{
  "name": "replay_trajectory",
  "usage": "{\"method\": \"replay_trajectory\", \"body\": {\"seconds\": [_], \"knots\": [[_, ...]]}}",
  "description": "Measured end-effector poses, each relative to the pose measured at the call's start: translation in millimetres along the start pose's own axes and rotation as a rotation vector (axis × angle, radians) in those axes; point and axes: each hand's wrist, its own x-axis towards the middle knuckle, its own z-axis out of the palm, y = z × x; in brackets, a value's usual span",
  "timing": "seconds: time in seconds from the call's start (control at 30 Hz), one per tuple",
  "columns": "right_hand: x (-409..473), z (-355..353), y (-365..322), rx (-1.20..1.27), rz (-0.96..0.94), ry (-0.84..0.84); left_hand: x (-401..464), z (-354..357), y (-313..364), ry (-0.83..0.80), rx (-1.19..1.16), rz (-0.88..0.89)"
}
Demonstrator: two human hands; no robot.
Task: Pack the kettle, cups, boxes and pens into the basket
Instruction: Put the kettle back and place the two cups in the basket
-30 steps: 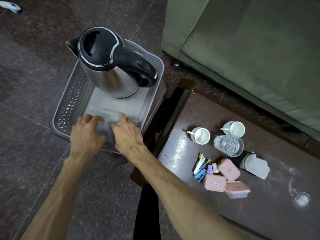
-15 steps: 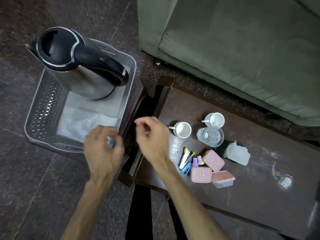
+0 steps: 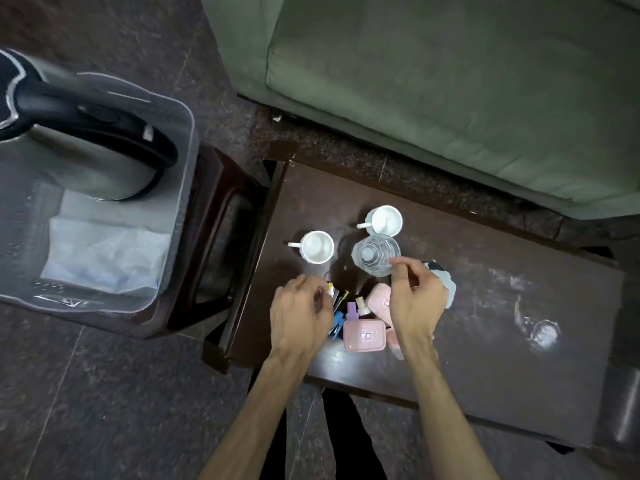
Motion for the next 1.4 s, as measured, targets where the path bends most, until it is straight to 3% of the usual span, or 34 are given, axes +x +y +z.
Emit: {"method": "replay_trajectory", "body": {"seconds": [0.63,0.77,0.9,1.03,1.23,1.4], "knots": [[22.5,-28.4,19.5,0.034,-0.104,-0.01,22.3,36.9,9.4,0.088,0.027,-0.174],[61.7,-24.5,9.8,-0.238,-0.214,-0.05,36.3,45.2,4.7,0.002,0.129,-0.207],[112.2,-7.2,3.1,-0.612,-0.314,-0.321,53.0,55.1,-3.3,-0.064,0.189,-0.235],[139.9,15.8,6.9,-0.882,-0.415,-0.523,61.9,61.1,-12.6,0.03,0.219,-0.182],[155.2,21.7,10.5,-0.749,-0.553,-0.469,64.4,46.1,-23.2,0.173,0.209,-0.107],[138.6,24.8,-31.7,-0.598,-0.7,-0.357,61.6,14.6,-24.0,0.31,0.118,-0.048]]}}
